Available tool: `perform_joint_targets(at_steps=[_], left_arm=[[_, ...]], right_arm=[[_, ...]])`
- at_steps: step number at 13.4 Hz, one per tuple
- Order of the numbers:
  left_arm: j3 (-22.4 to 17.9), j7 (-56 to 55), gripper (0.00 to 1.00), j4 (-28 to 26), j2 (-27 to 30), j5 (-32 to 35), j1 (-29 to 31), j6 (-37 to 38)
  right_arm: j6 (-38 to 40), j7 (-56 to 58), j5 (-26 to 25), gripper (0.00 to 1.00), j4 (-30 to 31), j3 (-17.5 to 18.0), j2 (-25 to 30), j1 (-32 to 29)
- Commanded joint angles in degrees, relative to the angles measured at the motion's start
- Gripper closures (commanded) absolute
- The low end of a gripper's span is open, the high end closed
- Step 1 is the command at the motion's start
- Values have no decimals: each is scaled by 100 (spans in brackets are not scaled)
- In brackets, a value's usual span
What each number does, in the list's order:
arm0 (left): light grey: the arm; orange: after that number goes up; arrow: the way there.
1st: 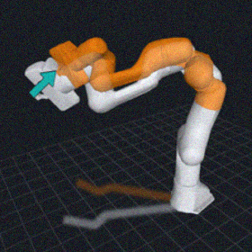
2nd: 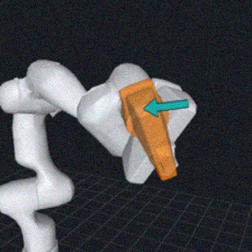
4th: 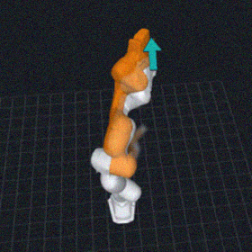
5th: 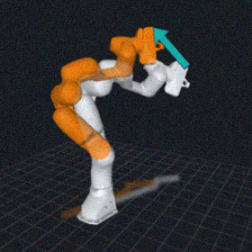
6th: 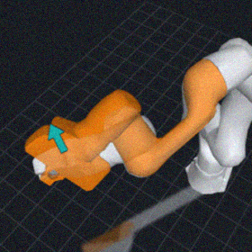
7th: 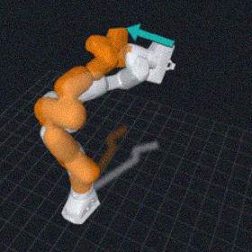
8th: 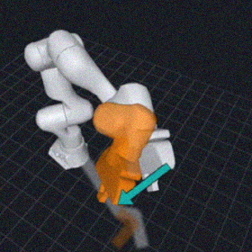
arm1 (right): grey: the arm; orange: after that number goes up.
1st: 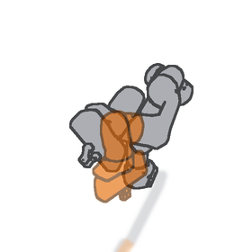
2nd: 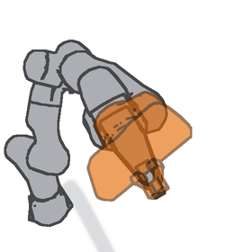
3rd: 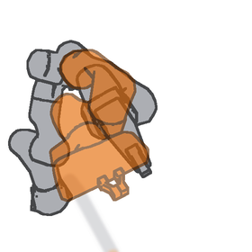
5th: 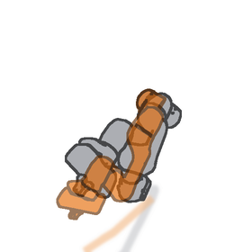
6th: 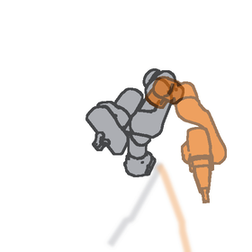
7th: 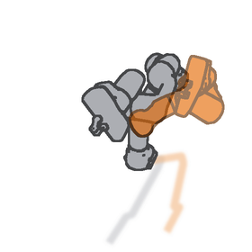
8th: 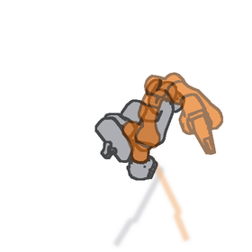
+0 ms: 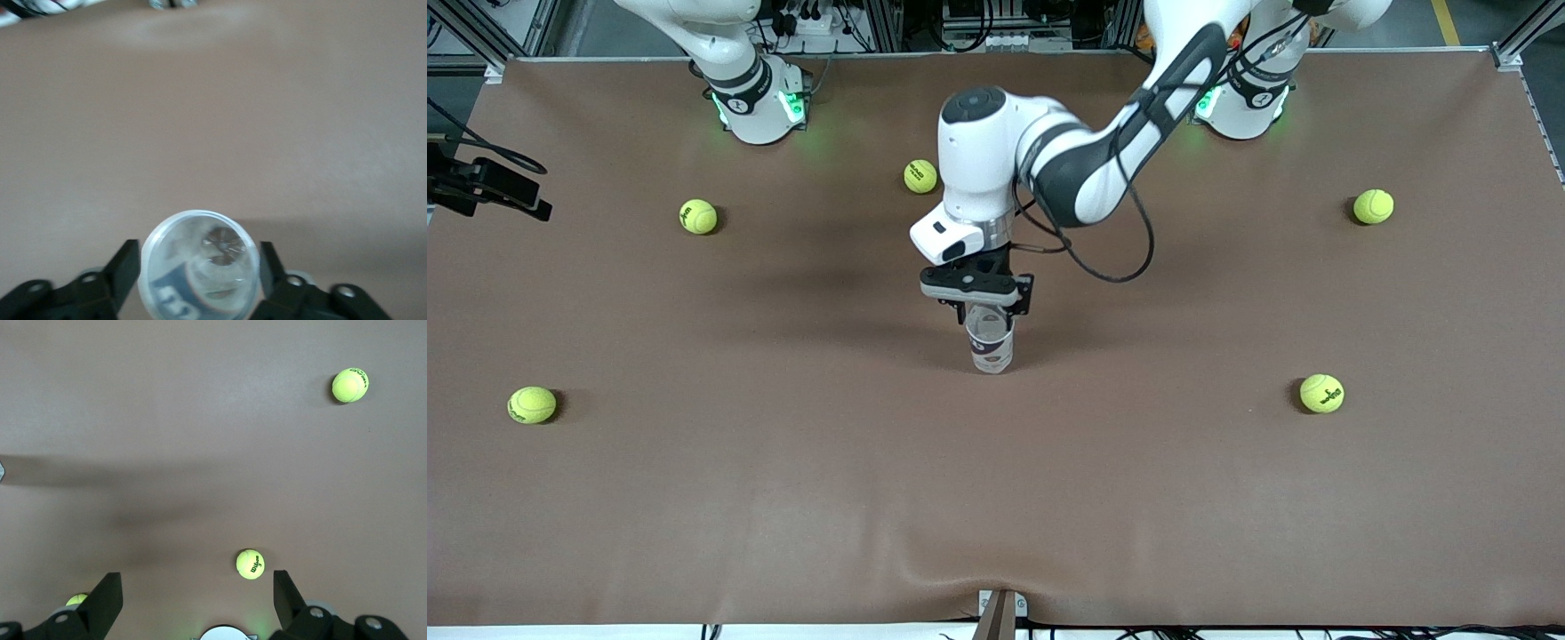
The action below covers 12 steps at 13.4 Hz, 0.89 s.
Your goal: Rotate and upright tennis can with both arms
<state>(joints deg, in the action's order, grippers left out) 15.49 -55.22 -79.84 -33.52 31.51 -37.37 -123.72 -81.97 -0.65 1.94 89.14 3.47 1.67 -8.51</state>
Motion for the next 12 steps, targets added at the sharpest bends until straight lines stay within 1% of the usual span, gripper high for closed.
perform_joint_targets(at_steps=[1,4,5,7,8,12], left_arm=[[-46,-24,0,74,607,-223,158,506],[6,168,0,47,1311,-750,887,1033],[6,413,0,47,1540,-1013,1228,1173],[-11,1176,0,39,1927,-1794,1966,1463],[-2,1607,0,39,2068,-1981,2335,1761],[-29,3241,0,12,2429,-1956,3356,2781]], right_arm=[[23,-76,-18,0,-28,93,53,-98],[40,-76,-18,0,-28,93,62,-98],[49,-76,-18,0,-28,93,62,-98],[67,-67,-18,0,-28,93,62,-98],[93,-67,-18,0,-19,93,62,-107],[6,-76,-9,0,-19,119,44,-46]])
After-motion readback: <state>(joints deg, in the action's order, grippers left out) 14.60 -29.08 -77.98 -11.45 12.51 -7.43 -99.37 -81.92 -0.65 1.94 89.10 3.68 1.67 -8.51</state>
